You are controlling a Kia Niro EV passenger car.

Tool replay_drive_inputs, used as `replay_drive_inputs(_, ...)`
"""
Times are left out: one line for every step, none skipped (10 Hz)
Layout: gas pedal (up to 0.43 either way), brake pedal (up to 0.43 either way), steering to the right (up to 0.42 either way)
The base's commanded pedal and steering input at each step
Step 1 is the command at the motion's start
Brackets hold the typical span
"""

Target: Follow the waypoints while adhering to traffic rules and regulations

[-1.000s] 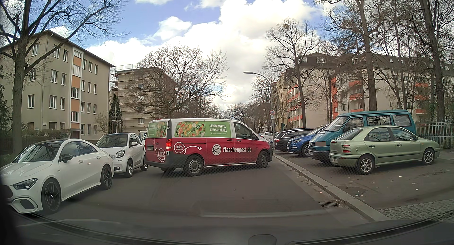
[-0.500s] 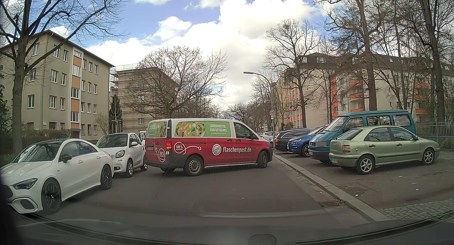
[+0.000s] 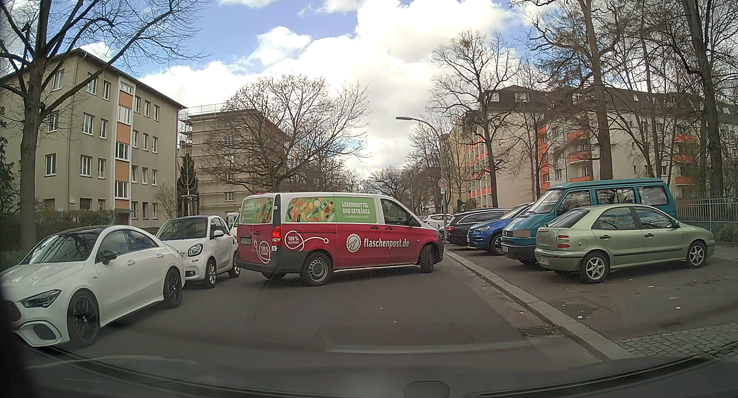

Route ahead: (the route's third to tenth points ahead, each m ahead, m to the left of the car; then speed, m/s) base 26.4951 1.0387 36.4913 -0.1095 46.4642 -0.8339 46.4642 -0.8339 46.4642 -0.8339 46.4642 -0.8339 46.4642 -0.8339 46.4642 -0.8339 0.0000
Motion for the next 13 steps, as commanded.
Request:
replay_drive_inputs(0.000,0.415,-0.007)
replay_drive_inputs(0.000,0.409,-0.008)
replay_drive_inputs(0.000,0.409,-0.007)
replay_drive_inputs(0.000,0.415,-0.007)
replay_drive_inputs(0.000,0.409,-0.007)
replay_drive_inputs(0.000,0.409,-0.005)
replay_drive_inputs(0.000,0.415,-0.003)
replay_drive_inputs(0.000,0.415,-0.002)
replay_drive_inputs(0.000,0.409,-0.002)
replay_drive_inputs(0.000,0.409,-0.002)
replay_drive_inputs(0.000,0.409,-0.002)
replay_drive_inputs(0.000,0.390,-0.002)
replay_drive_inputs(0.000,0.329,-0.002)
